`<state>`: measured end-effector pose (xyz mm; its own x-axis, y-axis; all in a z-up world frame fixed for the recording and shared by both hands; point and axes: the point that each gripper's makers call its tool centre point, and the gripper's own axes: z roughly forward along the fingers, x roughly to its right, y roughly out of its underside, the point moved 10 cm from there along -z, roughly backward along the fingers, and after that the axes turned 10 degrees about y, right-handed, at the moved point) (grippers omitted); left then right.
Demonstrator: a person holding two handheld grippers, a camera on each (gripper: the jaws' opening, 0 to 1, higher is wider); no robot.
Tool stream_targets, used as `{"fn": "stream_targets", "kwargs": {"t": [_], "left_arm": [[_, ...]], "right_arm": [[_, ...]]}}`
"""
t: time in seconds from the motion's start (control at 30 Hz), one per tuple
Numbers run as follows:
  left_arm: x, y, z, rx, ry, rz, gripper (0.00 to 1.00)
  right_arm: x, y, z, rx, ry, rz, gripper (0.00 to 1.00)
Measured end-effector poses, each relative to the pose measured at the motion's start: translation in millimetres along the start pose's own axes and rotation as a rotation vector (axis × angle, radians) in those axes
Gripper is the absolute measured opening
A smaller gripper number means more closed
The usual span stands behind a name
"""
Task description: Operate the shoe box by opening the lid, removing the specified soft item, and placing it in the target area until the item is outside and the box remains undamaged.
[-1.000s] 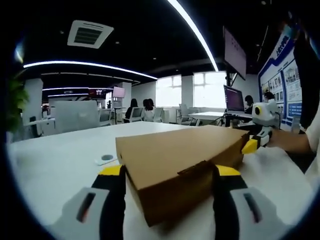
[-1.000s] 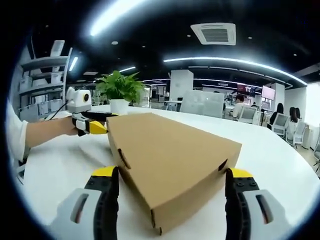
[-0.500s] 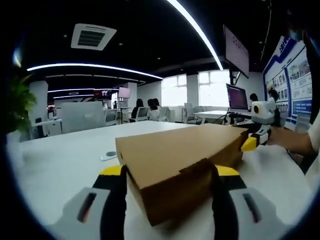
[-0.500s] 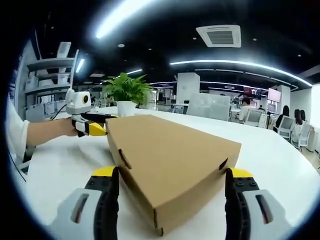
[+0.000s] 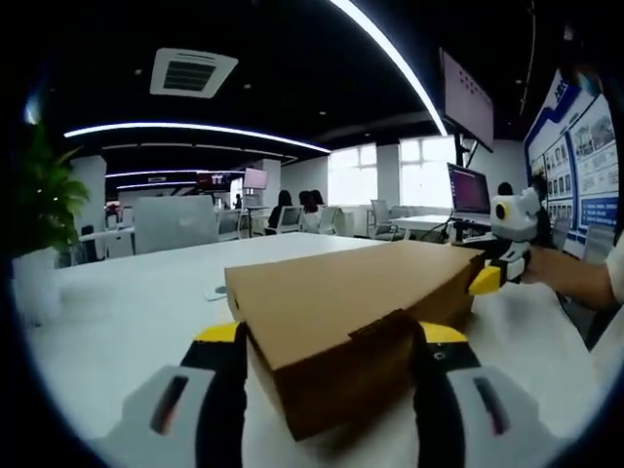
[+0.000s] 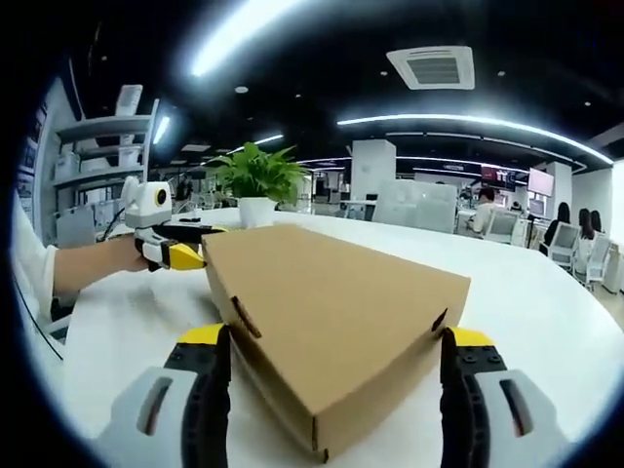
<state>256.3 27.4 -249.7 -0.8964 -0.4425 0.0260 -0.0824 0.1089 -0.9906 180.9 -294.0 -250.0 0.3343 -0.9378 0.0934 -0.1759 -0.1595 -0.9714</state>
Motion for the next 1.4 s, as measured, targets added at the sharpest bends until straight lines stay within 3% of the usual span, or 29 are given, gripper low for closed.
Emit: {"fn": "stream_targets", "kwargs": {"t": [0.23, 0.47, 0.77, 0.93, 1.03, 1.23, 1.4], "left_arm": [[4.4, 2.4, -8.2, 0.016, -0.015, -0.003, 0.69], [23.2, 1.6, -25.1, -0.004, -0.029, -0.002, 0.68], [37.0, 4.1, -41.9, -0.003, -0.057, -0.006, 0.68], [43.7, 5.2, -41.5, 0.012, -0.072, -0.008, 0.68], [39.7, 0.8, -41.2, -0.024, -0.072, -0.014, 0.68], [40.7, 6.0, -41.2, 0.007, -0.073, -0.006, 0.68], [41.6, 4.2, -42.1, -0.005, -0.072, -0.006, 0.68]], "right_arm": [[-4.5, -0.2, -2.3, -0.009, -0.017, -0.006, 0.91], [-16.8, -0.9, -10.0, -0.018, -0.035, -0.015, 0.9], [-28.6, 3.3, -19.8, 0.012, -0.06, -0.016, 0.91], [-29.0, 2.3, -21.4, 0.0, -0.065, -0.018, 0.9], [-29.2, 0.8, -22.0, -0.012, -0.07, -0.021, 0.9], [-31.3, 6.3, -23.2, 0.034, -0.054, -0.006, 0.88], [-32.3, 7.4, -25.7, 0.039, -0.045, -0.004, 0.88]]}}
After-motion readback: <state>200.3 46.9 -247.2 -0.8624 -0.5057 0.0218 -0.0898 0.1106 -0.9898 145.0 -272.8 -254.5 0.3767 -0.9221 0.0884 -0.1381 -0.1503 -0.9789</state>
